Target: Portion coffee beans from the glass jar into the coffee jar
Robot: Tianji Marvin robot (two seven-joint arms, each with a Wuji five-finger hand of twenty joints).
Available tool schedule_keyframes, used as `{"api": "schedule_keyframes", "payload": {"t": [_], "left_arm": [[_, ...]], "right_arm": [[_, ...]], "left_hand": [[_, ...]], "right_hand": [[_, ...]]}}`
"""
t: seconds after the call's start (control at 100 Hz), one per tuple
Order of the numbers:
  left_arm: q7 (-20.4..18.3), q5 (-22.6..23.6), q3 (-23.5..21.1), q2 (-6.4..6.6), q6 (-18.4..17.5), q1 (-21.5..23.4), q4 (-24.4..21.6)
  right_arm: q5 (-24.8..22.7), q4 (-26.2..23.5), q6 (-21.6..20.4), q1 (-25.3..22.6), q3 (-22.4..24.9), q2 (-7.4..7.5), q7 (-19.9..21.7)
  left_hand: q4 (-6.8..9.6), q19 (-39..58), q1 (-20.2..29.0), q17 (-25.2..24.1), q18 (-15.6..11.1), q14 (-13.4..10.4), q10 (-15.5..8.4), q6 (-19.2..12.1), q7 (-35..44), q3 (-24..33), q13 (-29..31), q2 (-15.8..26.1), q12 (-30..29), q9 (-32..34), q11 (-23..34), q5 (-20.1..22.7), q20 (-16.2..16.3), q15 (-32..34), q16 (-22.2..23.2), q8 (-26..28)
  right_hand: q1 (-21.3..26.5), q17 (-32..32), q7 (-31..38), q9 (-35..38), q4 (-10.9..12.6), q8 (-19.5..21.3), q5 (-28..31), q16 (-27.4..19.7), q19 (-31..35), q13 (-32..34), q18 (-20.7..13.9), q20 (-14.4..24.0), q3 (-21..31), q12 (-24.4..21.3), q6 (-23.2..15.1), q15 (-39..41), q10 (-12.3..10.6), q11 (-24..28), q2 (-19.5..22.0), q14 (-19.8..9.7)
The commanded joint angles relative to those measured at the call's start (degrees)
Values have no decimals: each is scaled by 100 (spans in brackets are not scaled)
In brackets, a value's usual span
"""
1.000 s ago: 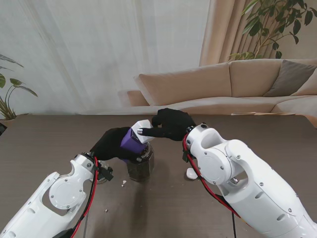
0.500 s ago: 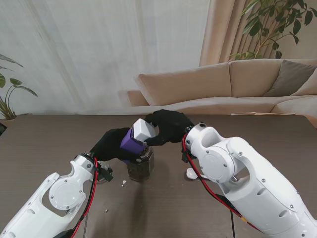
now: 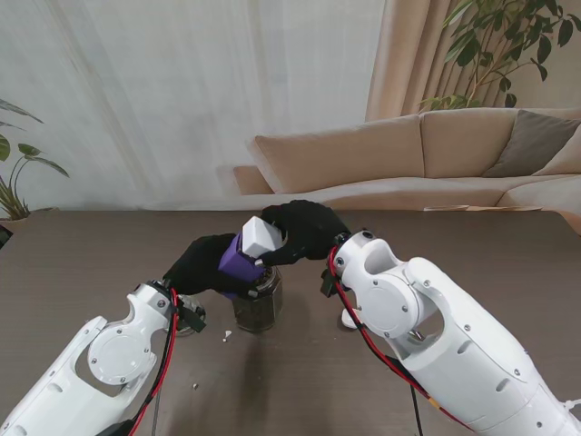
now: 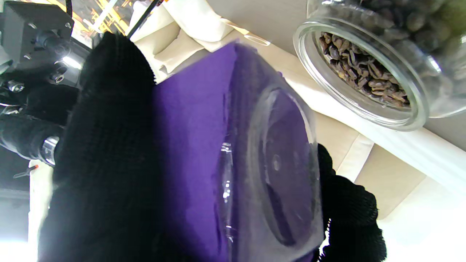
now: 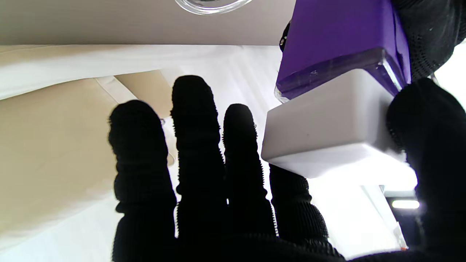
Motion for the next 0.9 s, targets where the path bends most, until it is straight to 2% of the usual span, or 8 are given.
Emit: {"api": "schedule_keyframes", "payload": {"t": [0.0, 0.16, 0.25, 0.43, 0.56, 0.64, 0.73, 0.89], "left_arm": [[-106, -7, 19, -25, 22, 23, -77], [-75, -6, 21, -33, 49, 49, -69], [-60, -8, 33, -37, 64, 53, -53], [-22, -22, 63, -49, 95, 50, -20], [22, -1, 46, -56, 104, 93, -55], [51, 28, -9, -56, 95, 154, -115], [76, 54, -78, -57, 82, 214, -184], [83, 64, -152, -56, 100, 263, -263]], "right_arm": [[90, 29, -59, -77, 30, -92, 78], [390, 5, -76, -141, 226, -133, -34], [553, -46, -69, -200, 360, -144, -56], [473, -116, -137, -325, 581, -137, -139], [191, -54, -77, -408, 697, -154, -362], [-138, 77, 18, -445, 738, -165, -556], [-574, 274, 45, -448, 766, -124, -585], [-1031, 669, -4, -421, 694, -49, -513]], "left_hand": [[226, 51, 2162, -270, -481, 107, -264, -643, 1121, 2352, 376, 3262, 300, 368, 759, 342, 51, 974, 248, 349], [225, 47, 2162, -277, -477, 105, -255, -645, 1126, 2351, 377, 3258, 300, 370, 759, 347, 51, 975, 249, 350], [226, 50, 2162, -273, -474, 106, -260, -645, 1128, 2356, 379, 3258, 301, 375, 761, 354, 53, 975, 249, 351], [224, 46, 2162, -280, -477, 111, -257, -644, 1125, 2359, 376, 3258, 301, 375, 761, 351, 54, 973, 249, 354], [222, 47, 2162, -279, -477, 113, -253, -650, 1127, 2358, 369, 3258, 301, 372, 759, 344, 55, 969, 250, 359], [222, 47, 2162, -279, -476, 111, -253, -647, 1127, 2357, 370, 3258, 301, 372, 758, 352, 55, 969, 250, 358], [224, 48, 2162, -276, -473, 108, -254, -647, 1127, 2356, 375, 3258, 301, 372, 758, 350, 56, 972, 251, 358], [226, 49, 2162, -274, -475, 102, -260, -650, 1130, 2358, 375, 3257, 303, 376, 762, 351, 58, 975, 252, 359]], "right_hand": [[1005, -1061, 2284, 306, 127, 199, 1026, 93, 302, 287, 43, -145, 1086, 124, -1400, 159, -236, 149, 703, -145], [1084, -997, 2397, 510, 109, 412, 988, 138, 377, 401, 14, -184, 1157, 307, -1251, 168, -334, 139, 729, -168], [1099, -1032, 2403, 470, 107, 429, 979, 145, 375, 389, 20, -195, 1157, 337, -1214, 153, -294, 95, 731, -146], [1086, -1043, 2379, 447, 105, 412, 992, 153, 391, 372, 35, -200, 1147, 370, -1243, 137, -274, 65, 722, -140], [1072, -1040, 2359, 443, 107, 388, 1000, 154, 400, 375, 30, -210, 1155, 392, -1236, 117, -256, 61, 719, -129], [1095, -1029, 2359, 477, 111, 356, 1040, 162, 421, 402, 62, -214, 1183, 409, -1161, 124, -227, 72, 669, -112], [1070, -1027, 2346, 454, 107, 326, 1059, 159, 425, 385, 50, -224, 1199, 410, -1185, 110, -239, 58, 661, -127], [1027, -1068, 2340, 453, 96, 285, 1084, 141, 399, 353, 25, -251, 1220, 422, -1172, 58, -276, 64, 654, -157]]}}
